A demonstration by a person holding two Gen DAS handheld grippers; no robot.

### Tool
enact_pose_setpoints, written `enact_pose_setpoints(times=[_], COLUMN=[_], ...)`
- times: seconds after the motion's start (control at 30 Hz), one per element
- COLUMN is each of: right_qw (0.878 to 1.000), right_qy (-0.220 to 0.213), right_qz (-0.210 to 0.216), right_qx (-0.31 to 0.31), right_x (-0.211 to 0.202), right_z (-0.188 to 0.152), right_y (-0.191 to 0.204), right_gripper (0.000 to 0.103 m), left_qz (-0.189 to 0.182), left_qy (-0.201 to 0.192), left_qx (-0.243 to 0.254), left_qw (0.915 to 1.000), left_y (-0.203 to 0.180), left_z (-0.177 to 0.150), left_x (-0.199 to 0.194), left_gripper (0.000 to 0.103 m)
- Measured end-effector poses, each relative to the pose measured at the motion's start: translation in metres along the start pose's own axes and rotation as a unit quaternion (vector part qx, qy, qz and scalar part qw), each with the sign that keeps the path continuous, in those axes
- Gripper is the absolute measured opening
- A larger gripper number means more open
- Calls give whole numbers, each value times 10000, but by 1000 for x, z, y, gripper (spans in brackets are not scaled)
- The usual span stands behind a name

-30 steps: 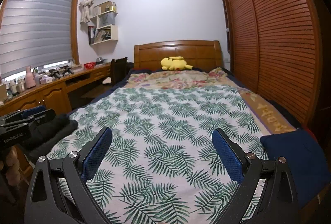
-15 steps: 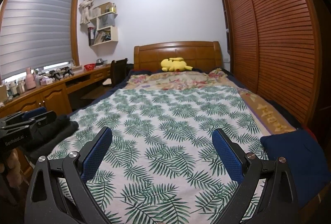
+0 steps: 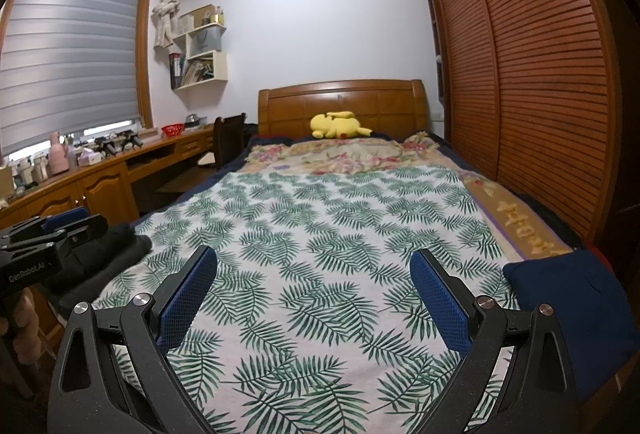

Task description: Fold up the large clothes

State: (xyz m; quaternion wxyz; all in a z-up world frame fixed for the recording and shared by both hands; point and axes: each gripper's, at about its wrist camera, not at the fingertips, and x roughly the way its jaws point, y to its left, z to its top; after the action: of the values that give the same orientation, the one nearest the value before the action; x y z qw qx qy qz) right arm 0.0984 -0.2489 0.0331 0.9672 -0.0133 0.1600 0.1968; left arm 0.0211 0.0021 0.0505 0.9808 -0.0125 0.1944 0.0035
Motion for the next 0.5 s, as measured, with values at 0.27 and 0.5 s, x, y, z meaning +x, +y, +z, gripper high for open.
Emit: enact_pose_setpoints(times=[0.27, 0.5], right_qw=[10000, 10000], right_qy=[-7, -18], right_qz=[1, 4], right_qx=[2, 4], right_x=[2, 2], right_z=[-1, -1], right_y=[-2, -2], right_gripper=[99, 99], left_qz=[-7, 0], left_qy=[-11, -22], left_qx=[3, 12], left_qw=[10000, 10000], left_y=[-1, -1], left_z=[2, 3], left_x=[-1, -2], left_gripper=[50, 50])
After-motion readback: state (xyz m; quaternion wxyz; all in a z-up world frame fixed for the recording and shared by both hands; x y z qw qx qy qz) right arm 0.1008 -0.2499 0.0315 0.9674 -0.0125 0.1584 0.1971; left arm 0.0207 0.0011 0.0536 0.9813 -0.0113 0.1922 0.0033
